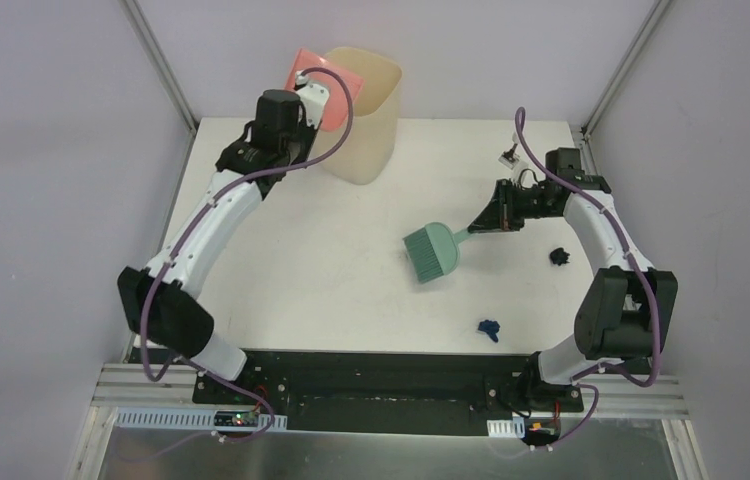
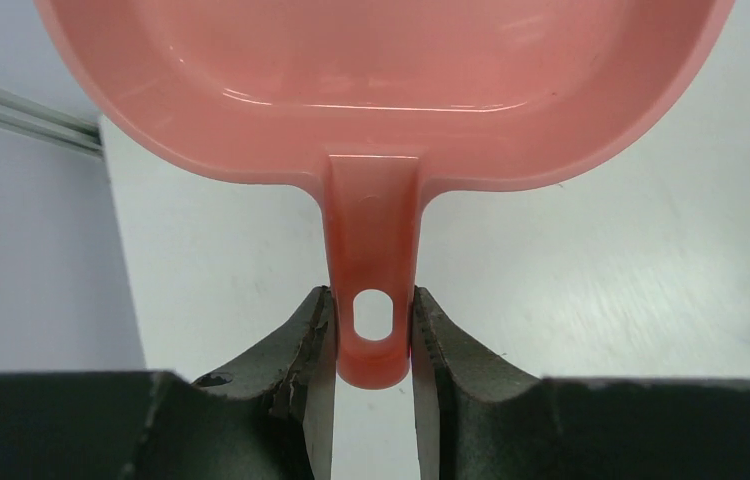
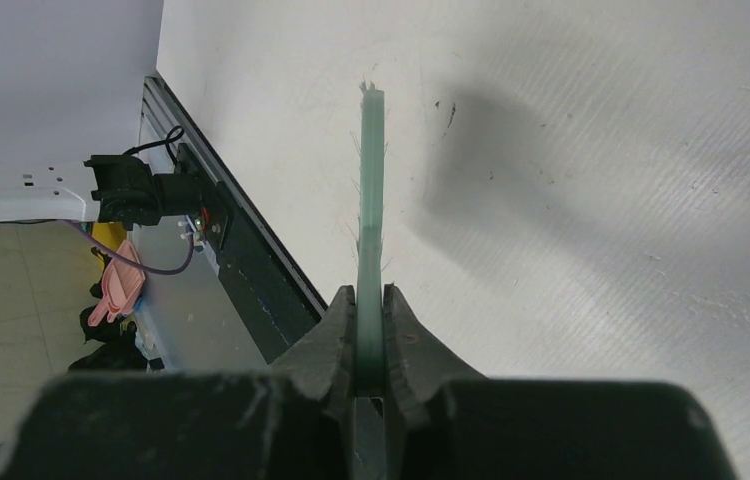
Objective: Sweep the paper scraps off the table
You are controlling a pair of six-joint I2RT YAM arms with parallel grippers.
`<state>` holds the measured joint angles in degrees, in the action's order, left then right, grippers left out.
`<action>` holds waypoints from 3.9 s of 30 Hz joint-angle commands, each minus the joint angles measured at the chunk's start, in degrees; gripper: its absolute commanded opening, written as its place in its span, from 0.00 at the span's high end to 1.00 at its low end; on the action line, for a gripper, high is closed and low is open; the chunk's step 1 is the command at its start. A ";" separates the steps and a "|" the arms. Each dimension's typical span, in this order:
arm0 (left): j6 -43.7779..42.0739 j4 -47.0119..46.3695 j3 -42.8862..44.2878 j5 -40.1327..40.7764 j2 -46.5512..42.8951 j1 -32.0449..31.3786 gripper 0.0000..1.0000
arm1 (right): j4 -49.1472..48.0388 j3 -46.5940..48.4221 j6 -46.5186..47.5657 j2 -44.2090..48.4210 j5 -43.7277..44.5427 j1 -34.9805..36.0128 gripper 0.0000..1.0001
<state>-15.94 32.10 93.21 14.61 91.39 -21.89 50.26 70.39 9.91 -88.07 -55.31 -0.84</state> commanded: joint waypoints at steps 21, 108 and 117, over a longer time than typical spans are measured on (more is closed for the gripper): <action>11.28 15.16 -28.84 -20.26 -1.38 -16.25 0.84 | 33.64 19.47 13.05 7.76 12.23 -2.15 1.00; 11.05 15.90 -29.85 -10.13 1.77 -26.71 0.81 | 16.37 22.06 17.88 7.62 57.75 0.45 1.00; 10.86 16.22 -29.75 -11.57 1.12 -26.70 0.81 | 12.52 19.64 22.09 4.58 70.18 -5.62 1.00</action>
<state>-4.01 48.21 61.69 4.64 93.62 -48.40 65.93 89.95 30.74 -81.69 7.03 -3.70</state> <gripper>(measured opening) 0.291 0.086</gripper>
